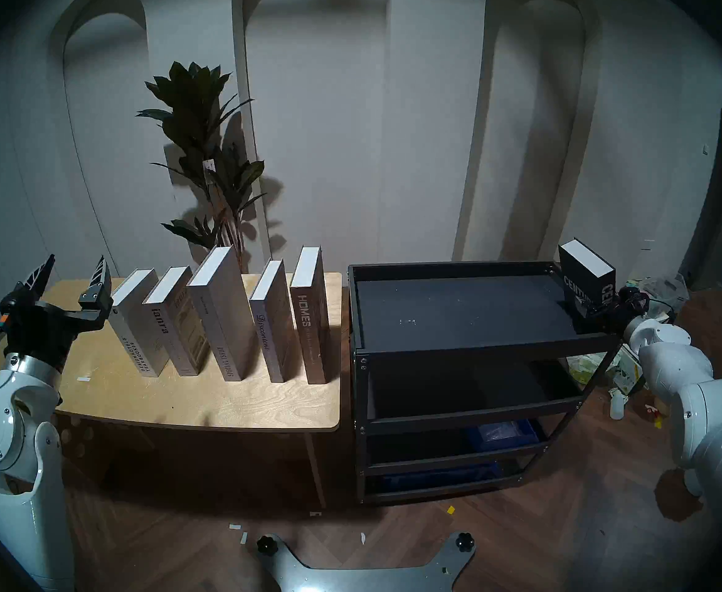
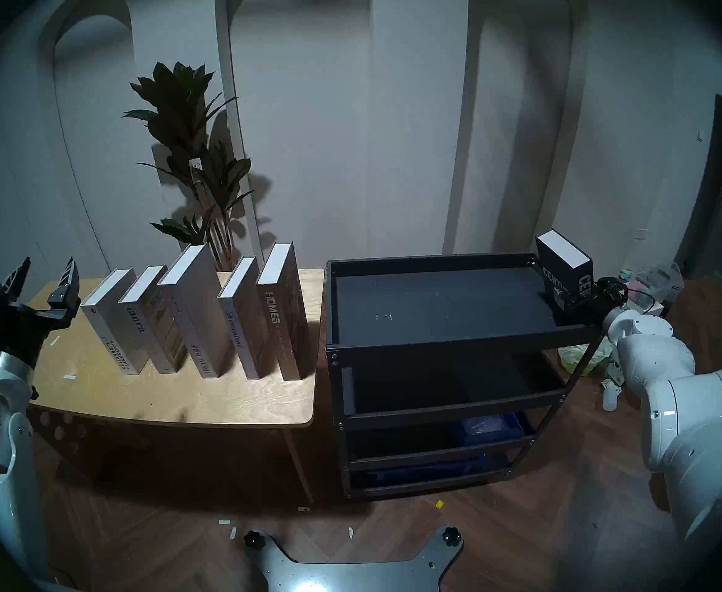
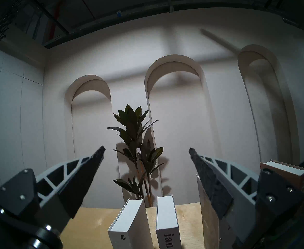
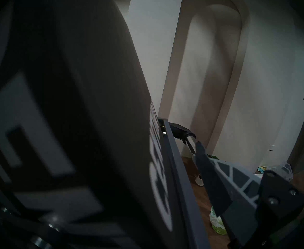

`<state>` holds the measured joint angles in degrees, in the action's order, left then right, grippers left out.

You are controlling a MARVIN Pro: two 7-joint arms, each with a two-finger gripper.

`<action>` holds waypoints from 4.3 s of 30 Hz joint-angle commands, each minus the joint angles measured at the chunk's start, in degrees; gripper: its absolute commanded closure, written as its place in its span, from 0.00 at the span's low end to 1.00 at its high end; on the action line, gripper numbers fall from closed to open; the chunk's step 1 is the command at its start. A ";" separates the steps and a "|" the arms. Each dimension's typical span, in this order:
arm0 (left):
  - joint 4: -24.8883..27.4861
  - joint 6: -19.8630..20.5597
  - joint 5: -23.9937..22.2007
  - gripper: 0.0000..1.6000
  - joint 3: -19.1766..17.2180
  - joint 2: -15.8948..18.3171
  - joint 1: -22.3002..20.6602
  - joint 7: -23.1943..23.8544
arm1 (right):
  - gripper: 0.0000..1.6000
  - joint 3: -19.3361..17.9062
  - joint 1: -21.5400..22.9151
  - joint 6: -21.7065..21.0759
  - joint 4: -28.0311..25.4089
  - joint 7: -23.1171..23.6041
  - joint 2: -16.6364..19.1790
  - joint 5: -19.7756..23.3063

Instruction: Move the books from the display table onto the shelf, standing them upright with spines facing out and tallest at one end

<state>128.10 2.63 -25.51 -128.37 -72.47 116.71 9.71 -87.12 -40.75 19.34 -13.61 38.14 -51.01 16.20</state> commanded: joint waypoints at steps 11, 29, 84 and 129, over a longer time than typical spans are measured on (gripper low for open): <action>0.71 -0.33 0.01 0.00 -0.32 0.11 -0.39 0.00 | 1.00 -3.41 1.93 -1.54 -5.27 1.45 -2.03 3.34; 0.72 -0.32 0.06 0.00 -0.34 0.04 -0.45 0.08 | 1.00 -5.44 -5.37 -5.72 -11.32 -1.32 1.28 3.35; 0.72 -0.27 0.21 0.00 -0.39 -0.15 -0.60 0.28 | 0.00 -14.39 -23.42 -15.61 -31.57 -6.01 4.75 6.03; 0.60 -0.21 0.29 0.00 -0.38 -0.21 -0.71 0.45 | 1.00 -13.56 -22.87 -21.86 -43.73 -6.44 11.46 3.26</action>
<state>128.02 2.65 -25.19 -128.50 -72.83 116.33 10.21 -101.92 -69.15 -1.64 -55.14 29.85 -43.89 20.80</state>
